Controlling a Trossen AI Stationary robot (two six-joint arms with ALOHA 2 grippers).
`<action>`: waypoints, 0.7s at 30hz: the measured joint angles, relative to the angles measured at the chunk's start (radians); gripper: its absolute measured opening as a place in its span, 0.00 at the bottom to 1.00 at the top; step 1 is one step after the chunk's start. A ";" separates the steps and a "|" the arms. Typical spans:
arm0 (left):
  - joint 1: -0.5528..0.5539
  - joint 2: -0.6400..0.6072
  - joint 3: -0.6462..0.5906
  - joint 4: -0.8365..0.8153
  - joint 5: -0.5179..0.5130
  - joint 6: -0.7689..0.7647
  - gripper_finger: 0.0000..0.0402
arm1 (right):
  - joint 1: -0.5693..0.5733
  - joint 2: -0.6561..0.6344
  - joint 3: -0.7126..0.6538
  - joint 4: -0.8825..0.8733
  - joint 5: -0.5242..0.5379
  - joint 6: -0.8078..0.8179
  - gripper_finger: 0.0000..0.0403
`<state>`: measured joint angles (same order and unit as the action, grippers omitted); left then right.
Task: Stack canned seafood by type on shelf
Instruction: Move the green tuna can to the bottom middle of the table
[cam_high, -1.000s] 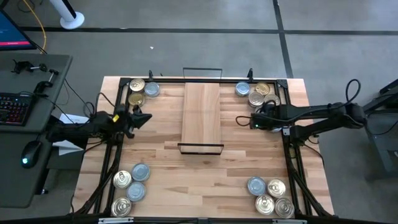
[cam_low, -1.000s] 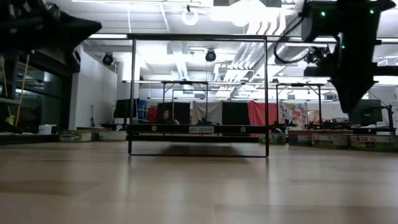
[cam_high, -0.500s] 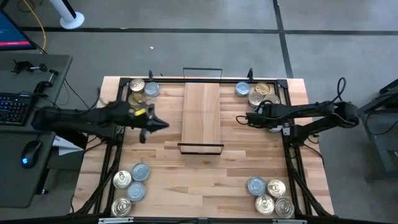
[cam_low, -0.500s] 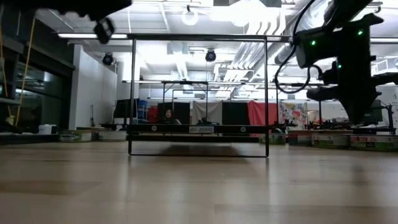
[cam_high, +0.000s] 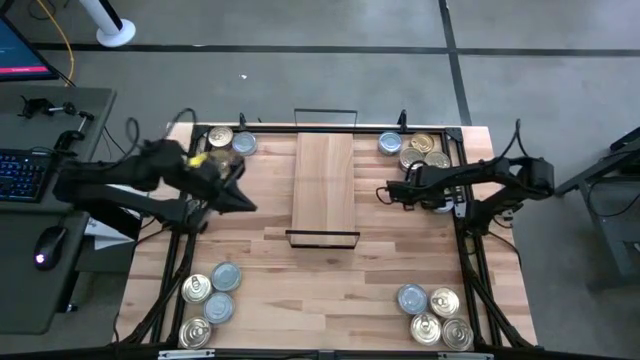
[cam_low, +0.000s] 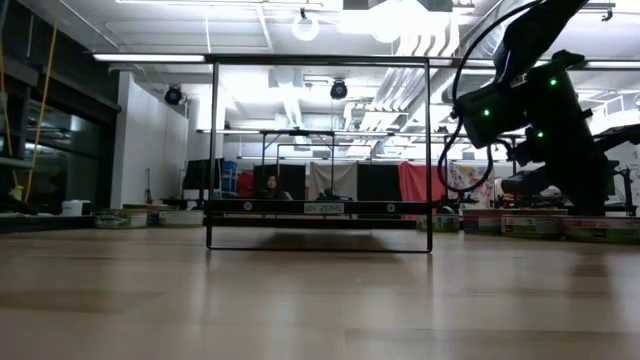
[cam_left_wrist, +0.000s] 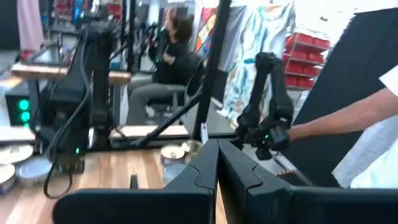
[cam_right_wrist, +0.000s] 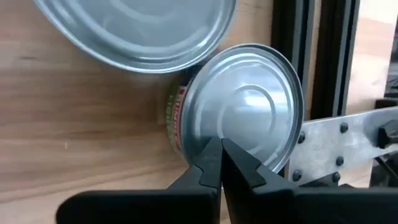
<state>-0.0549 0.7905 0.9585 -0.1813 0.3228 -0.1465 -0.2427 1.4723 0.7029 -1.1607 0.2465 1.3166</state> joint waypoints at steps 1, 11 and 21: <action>-0.007 -0.019 0.000 -0.009 0.000 0.000 0.00 | 0.013 0.000 0.001 0.008 -0.005 -0.008 0.00; -0.026 -0.094 0.000 -0.138 -0.013 -0.005 0.00 | 0.217 0.014 0.168 0.087 -0.107 0.042 0.00; -0.066 -0.034 -0.001 -0.115 -0.022 -0.016 0.00 | 0.466 0.107 0.217 0.053 -0.125 0.225 0.00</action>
<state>-0.1212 0.7562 0.9577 -0.2958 0.3009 -0.1629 0.2233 1.5790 0.9196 -1.1074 0.1219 1.5411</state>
